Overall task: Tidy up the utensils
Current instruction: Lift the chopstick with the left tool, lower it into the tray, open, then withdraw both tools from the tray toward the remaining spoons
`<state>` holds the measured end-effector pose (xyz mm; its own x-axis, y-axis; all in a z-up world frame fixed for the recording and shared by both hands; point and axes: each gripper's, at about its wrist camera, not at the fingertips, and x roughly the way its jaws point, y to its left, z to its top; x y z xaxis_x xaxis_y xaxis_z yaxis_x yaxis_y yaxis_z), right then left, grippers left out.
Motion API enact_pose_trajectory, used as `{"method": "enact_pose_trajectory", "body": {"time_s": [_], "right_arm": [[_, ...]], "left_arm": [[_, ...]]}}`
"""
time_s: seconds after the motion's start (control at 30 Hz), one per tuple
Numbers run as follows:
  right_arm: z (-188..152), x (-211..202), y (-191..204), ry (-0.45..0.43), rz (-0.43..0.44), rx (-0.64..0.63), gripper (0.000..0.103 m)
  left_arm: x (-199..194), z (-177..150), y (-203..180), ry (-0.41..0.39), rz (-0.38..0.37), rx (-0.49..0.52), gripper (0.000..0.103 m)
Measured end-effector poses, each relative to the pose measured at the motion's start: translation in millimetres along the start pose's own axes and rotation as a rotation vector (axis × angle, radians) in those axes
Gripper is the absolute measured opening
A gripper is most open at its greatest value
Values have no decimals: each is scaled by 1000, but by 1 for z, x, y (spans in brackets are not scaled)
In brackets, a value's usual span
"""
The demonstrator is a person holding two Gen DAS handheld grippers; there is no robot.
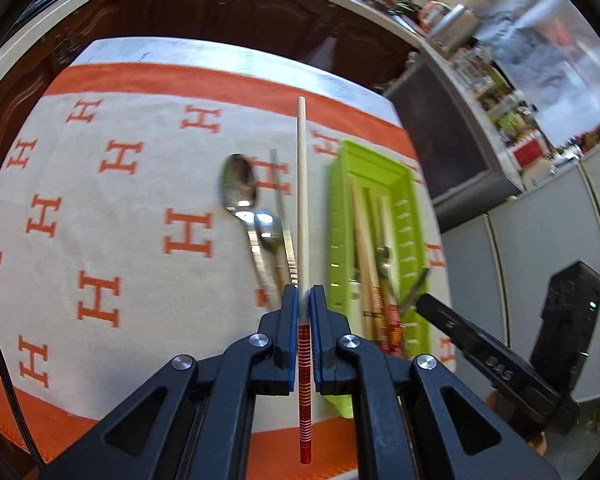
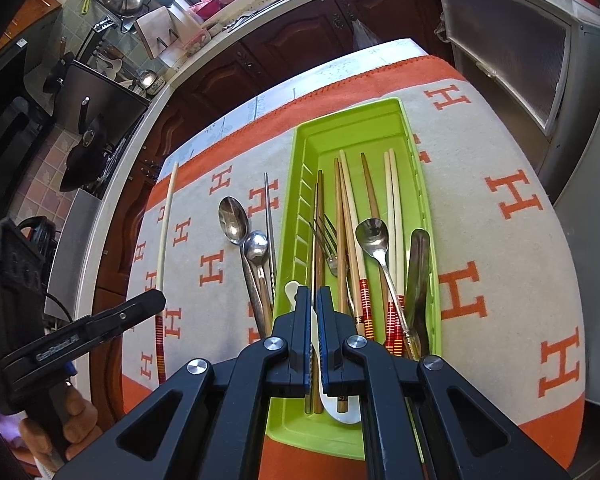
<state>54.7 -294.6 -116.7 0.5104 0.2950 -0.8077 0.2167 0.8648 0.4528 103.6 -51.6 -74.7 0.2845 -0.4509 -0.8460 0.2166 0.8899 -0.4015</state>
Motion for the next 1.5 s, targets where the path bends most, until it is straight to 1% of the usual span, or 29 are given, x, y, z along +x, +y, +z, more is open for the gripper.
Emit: {"method": "enact_pose_trajectory", "body": {"time_s": [0.1,0.27,0.33,0.43,0.63,0.67,0.77,1.07,1.13,1.2,1.5], "right_arm": [[1,-7,-2,-16,-17,3,4],[4,-18,-7,-44,-82,-1,4],[5,-21,-10,-54,-112,-1,4],[6,-26,-18,-71,-152,11,4],[4,-26,-31,-71,-180,39,4],[3,-24,-31,-69,-182,43,4],[1,-22,-33,-65,-189,46,4],[-5,-18,-20,-57,-189,26,5],[-7,-17,-16,-53,-189,17,5],[-9,-17,-12,-50,-190,9,5],[-19,-15,7,-28,-192,-36,6]], "left_arm": [[-2,0,-27,8,-34,64,4],[7,-1,-67,29,-62,158,4],[11,-1,-77,36,-59,183,4],[27,-1,-90,61,-50,214,4],[57,-7,-101,118,-28,263,4],[59,-9,-102,122,-18,271,8],[59,-14,-102,108,10,292,18],[32,-18,-85,51,31,301,25],[26,-20,-80,42,37,297,29],[21,-21,-74,33,39,288,36],[2,-28,-36,3,59,221,37]]}}
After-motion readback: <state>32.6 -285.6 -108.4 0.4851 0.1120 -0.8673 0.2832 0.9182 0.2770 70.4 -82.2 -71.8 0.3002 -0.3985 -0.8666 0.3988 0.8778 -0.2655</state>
